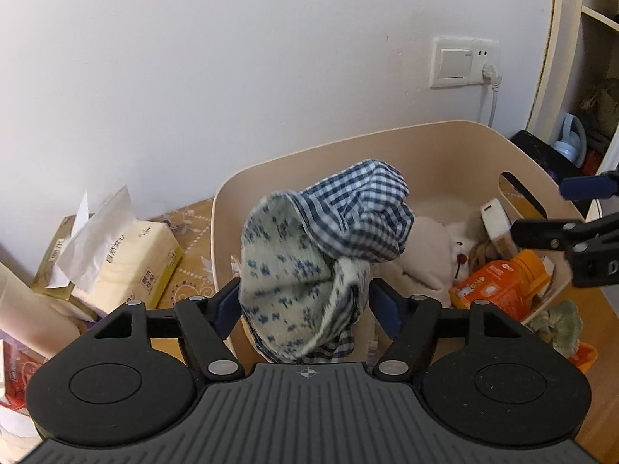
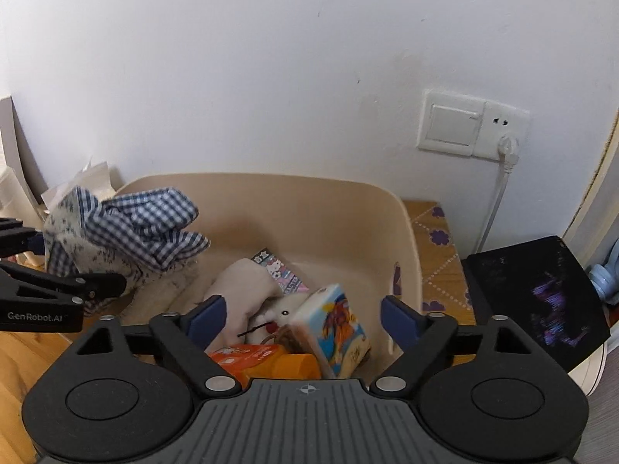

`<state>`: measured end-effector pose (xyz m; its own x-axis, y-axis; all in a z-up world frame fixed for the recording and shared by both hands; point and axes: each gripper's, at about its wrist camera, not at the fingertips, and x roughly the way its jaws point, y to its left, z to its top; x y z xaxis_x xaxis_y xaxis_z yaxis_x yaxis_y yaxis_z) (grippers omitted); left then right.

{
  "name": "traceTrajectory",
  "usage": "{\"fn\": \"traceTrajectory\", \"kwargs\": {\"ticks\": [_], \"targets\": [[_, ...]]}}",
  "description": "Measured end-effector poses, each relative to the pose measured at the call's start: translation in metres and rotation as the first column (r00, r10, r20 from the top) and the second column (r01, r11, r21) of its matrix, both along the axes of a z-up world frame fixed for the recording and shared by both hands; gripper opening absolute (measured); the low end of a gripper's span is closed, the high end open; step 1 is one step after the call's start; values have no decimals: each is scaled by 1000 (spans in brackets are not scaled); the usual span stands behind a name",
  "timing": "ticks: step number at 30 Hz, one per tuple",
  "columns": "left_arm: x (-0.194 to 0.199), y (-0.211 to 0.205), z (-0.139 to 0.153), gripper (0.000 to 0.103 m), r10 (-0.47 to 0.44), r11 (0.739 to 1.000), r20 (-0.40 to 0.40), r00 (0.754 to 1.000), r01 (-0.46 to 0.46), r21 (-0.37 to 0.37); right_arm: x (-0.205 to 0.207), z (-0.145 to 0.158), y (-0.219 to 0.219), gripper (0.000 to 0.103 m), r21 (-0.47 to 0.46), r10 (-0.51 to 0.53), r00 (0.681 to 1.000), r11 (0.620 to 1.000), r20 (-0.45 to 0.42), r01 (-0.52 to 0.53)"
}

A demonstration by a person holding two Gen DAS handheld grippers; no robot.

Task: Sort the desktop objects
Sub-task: 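Open both tools to drop the shirt and tissue pack into the basket, then reach the left tool to the black small box while the right tool reaches the orange fuzzy item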

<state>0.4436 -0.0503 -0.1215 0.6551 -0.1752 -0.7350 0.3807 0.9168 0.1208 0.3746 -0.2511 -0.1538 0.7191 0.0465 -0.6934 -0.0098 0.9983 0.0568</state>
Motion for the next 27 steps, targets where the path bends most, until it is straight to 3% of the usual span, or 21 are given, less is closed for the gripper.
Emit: {"fn": "traceTrajectory", "kwargs": {"ticks": [9, 27], "targets": [[-29, -4, 25, 76, 53, 999, 74, 996, -54, 9, -35, 29, -13, 103, 2, -21, 997, 1000, 68, 21], [-124, 32, 50, 77, 163, 987, 97, 982, -164, -5, -134, 53, -17, 103, -10, 39, 994, 999, 105, -38]]}}
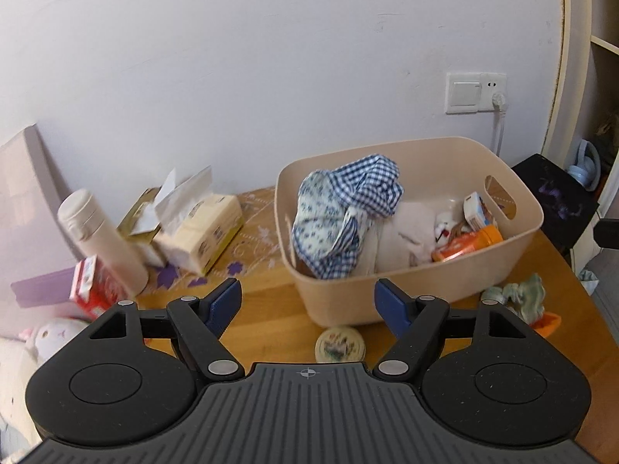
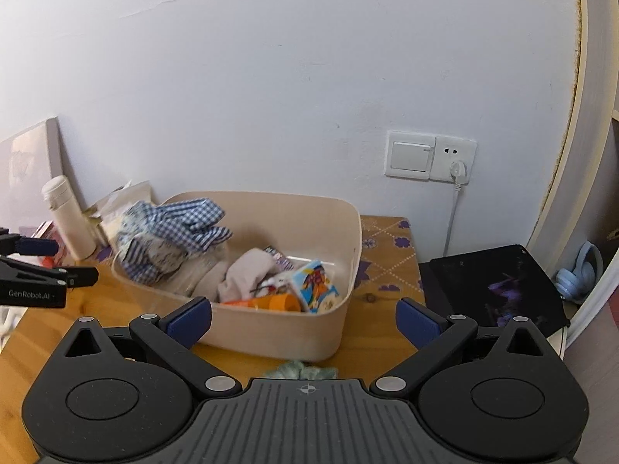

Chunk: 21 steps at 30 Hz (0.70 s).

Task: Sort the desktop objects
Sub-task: 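Reach the left tool to the black small box while the right tool reaches the orange fuzzy item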

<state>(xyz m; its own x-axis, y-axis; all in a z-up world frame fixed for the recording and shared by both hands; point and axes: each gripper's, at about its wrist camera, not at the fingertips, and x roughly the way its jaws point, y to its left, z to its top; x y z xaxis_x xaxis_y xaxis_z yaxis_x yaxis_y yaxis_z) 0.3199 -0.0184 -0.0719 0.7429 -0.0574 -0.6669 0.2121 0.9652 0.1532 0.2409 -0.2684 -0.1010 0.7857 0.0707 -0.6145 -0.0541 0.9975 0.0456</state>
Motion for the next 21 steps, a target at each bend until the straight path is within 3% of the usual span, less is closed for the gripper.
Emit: {"fn": "traceTrajectory", "kwargs": {"ticks": [9, 21], "targets": [[-33, 20, -7, 81, 58, 998, -27, 998, -58, 6, -37, -7, 0, 103, -12, 25, 1000, 1000, -14, -25], [-58, 36, -50, 81, 78, 997, -142, 987, -74, 35, -72, -57, 0, 103, -27, 17, 989, 999, -144, -21]]}}
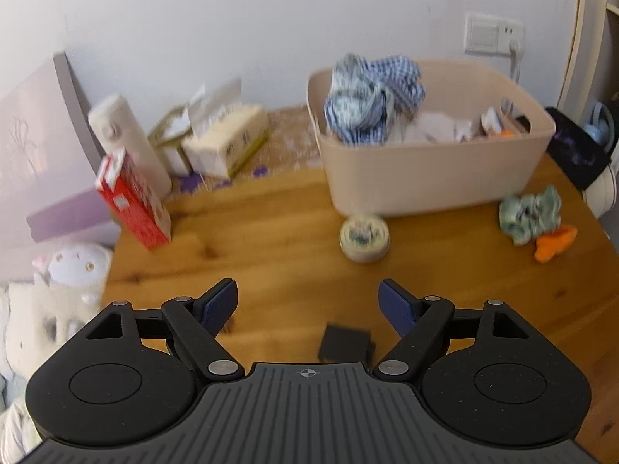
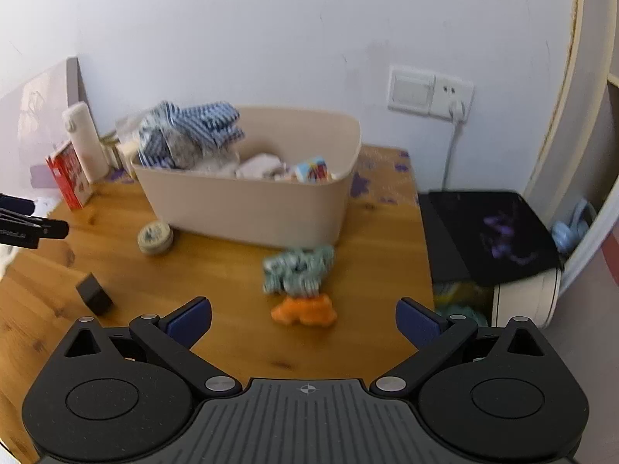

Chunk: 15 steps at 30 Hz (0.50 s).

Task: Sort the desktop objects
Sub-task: 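Reach the left tool to the black small box while the right tool reaches the orange fuzzy item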

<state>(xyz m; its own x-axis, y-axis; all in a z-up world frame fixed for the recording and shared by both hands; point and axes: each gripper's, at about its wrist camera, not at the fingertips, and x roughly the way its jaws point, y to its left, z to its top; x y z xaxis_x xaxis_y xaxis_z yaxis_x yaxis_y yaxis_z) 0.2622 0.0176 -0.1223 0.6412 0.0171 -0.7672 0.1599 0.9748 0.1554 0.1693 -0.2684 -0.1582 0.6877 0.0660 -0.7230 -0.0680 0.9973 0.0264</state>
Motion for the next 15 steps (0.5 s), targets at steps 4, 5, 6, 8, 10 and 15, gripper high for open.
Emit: {"fn": "traceTrajectory", "kwargs": {"ticks": [4, 5, 6, 8, 10, 15], "targets": [[-2, 2, -18, 81, -10, 1000, -53, 999, 10, -10, -3, -15, 0, 103, -12, -5, 999, 1000, -35, 4], [-3, 2, -22, 81, -12, 1000, -64, 998, 11, -9, -3, -19, 1, 103, -17, -10, 999, 1000, -42, 10], [-2, 2, -26, 81, -13, 1000, -76, 997, 12, -8, -3, -22, 1, 103, -17, -18, 999, 1000, -47, 17], [-1, 2, -35, 81, -14, 1000, -103, 995, 13, -11, -1, -28, -1, 103, -1, -40, 997, 999, -62, 40], [0, 4, -42, 81, -16, 1000, -122, 992, 14, -20, 1, -34, -2, 103, 12, -59, 995, 998, -78, 60], [6, 8, -54, 81, -26, 999, -139, 990, 21, -38, 10, -49, 6, 103, 3, -52, 992, 999, -119, 52]]}}
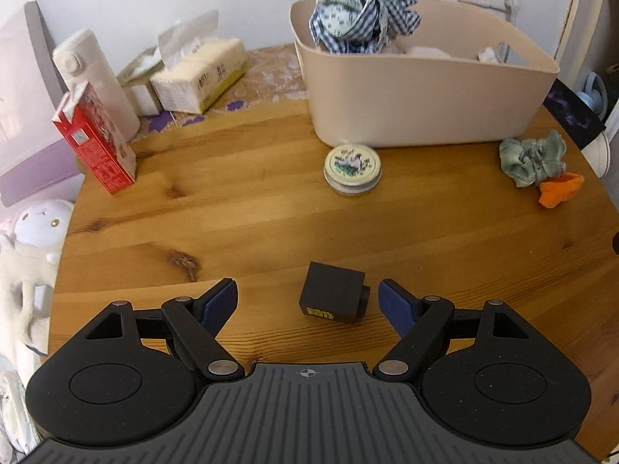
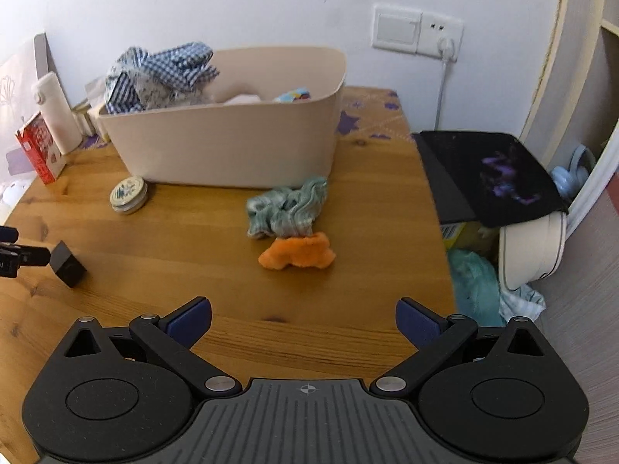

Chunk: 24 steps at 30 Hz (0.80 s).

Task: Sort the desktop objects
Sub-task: 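Reach the left tool to the black small box while the right tool reaches the orange fuzzy item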

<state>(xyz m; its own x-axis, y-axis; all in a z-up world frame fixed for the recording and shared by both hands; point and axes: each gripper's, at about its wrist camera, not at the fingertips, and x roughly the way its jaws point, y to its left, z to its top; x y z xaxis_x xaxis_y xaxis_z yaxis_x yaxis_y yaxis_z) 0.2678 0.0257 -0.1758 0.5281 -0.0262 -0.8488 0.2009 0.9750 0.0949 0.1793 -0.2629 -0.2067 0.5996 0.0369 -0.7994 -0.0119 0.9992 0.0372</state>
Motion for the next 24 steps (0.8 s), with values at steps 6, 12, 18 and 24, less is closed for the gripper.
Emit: {"fn": "traceTrajectory", "kwargs": {"ticks": [6, 12, 18, 24], "targets": [[13, 6, -16, 81, -5, 1000, -44, 999, 4, -18, 12, -16, 11, 103, -35, 13, 999, 999, -36, -14], [21, 6, -28, 82, -17, 998, -34, 999, 15, -63, 29, -32, 13, 103, -60, 2, 999, 998, -51, -5], [34, -1, -43, 82, -28, 996, -79, 997, 22, -84, 47, -45, 15, 103, -98, -1, 999, 995, -36, -3], [37, -1, -50, 82, -4, 995, -108, 994, -7, -100, 66, -55, 14, 103, -126, -7, 1000, 992, -30, 3]]}}
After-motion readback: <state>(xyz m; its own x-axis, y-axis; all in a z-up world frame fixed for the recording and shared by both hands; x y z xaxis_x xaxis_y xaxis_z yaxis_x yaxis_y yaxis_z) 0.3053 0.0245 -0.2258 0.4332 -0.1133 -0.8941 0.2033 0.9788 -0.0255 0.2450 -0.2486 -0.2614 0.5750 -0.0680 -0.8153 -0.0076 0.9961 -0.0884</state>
